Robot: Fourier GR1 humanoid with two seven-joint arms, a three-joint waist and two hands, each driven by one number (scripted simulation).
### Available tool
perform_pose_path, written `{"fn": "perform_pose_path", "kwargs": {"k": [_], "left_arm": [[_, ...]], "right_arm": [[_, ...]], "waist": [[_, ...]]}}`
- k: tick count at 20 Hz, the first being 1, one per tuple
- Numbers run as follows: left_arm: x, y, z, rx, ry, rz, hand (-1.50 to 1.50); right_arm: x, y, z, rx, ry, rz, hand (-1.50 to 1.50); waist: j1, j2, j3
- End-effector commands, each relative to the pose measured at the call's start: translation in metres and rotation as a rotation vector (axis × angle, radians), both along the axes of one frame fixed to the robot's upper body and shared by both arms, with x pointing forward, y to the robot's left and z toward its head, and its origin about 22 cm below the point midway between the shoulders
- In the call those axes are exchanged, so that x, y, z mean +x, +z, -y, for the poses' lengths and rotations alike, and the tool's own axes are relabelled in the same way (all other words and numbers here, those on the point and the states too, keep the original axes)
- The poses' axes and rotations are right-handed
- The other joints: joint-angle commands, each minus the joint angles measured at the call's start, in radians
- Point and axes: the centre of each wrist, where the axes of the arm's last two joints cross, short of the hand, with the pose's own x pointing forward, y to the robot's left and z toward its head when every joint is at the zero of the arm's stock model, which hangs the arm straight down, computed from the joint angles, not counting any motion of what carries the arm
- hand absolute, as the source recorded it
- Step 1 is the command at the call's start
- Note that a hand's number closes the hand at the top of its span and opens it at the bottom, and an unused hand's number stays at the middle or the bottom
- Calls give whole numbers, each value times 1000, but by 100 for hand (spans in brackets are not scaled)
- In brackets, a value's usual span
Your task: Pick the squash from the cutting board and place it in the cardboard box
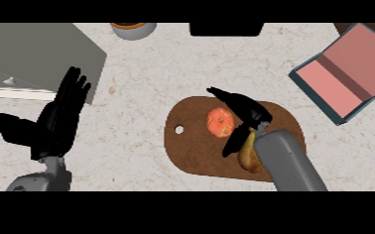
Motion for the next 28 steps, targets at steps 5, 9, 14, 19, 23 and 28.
{"fn": "perform_pose_path", "kwargs": {"k": [5,9,14,19,23,28], "left_arm": [[6,-2,4,-5,8,-7,0],[11,11,-10,-1,-8,-1,0],[8,3,6,-4,26,-15,0],[4,7,-6,-3,11,-18,0],[-4,-12,-1,-5,5,-2,0],[-7,-17,-2,9,5,-8,0]], "right_arm": [[-10,-4,-14,-16,75,137,150],[4,-10,-7,-40,90,174,150],[-58,-8,-25,-148,162,281,150],[-106,-5,-23,-289,223,445,150],[-133,23,-43,-253,202,587,150],[-156,70,-33,-262,249,696,150]], "waist": [[-2,0,0],[1,1,0],[-20,-6,0],[-21,-6,0],[-12,-3,-1],[-11,-3,-1]]}}
